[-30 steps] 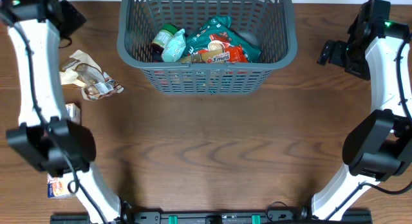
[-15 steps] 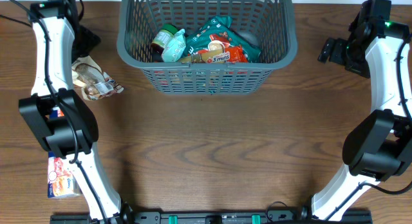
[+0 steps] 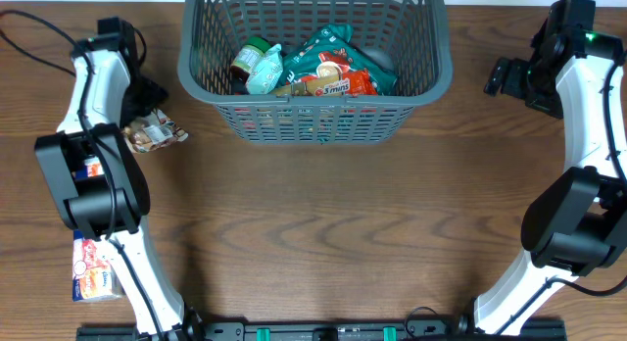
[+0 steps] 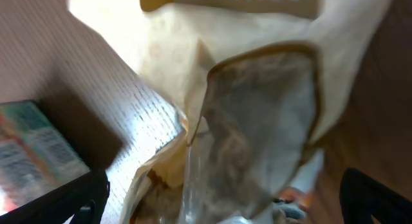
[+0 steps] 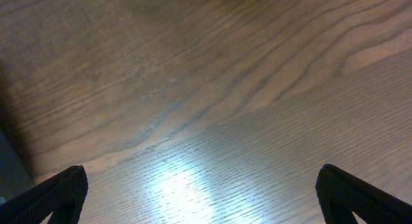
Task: Pack container
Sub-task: 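Move the left gripper to the PanTree pouch and grasp it, then lift the PanTree pouch into the basket and open the left gripper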
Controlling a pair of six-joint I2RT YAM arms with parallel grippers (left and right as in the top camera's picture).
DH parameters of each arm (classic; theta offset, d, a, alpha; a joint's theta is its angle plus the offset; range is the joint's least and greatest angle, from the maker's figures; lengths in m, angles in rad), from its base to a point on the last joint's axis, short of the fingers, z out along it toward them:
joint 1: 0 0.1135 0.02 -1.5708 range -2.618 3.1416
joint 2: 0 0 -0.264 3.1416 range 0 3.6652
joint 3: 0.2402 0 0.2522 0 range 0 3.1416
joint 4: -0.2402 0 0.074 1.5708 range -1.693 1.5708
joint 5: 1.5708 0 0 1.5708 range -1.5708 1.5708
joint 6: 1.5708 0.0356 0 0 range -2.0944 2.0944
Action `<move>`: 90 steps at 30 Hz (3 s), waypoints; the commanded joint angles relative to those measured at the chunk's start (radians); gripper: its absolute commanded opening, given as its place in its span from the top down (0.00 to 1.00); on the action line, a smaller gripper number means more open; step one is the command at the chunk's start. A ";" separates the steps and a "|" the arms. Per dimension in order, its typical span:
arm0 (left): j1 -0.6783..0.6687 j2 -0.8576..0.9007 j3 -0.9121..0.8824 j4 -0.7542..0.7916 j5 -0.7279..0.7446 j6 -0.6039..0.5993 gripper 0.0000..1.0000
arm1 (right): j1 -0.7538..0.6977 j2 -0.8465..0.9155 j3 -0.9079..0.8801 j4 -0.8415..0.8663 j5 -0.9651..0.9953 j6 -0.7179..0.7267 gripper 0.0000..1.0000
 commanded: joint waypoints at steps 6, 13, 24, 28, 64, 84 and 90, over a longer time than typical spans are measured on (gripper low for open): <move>0.019 0.012 -0.126 0.126 0.000 0.054 0.02 | 0.005 -0.008 -0.003 -0.018 0.027 -0.012 0.01; 0.042 0.012 -0.134 0.179 0.037 0.145 0.20 | 0.005 -0.008 -0.003 -0.026 0.034 -0.015 0.01; 0.060 0.005 -0.132 0.174 0.290 0.211 0.94 | 0.005 -0.008 -0.003 -0.030 0.045 -0.015 0.01; 0.059 -0.079 -0.116 0.171 0.384 0.242 0.94 | 0.005 -0.008 -0.003 -0.038 0.045 -0.015 0.01; -0.523 -0.339 0.184 0.263 0.495 1.708 0.95 | 0.008 -0.008 -0.003 -0.090 -0.005 -0.042 0.01; -0.523 -0.173 0.186 0.235 0.465 1.696 0.70 | 0.008 -0.008 -0.003 -0.103 -0.005 -0.042 0.01; -0.526 -0.338 0.193 0.268 0.422 1.676 0.57 | 0.008 -0.008 -0.003 -0.105 -0.005 -0.071 0.01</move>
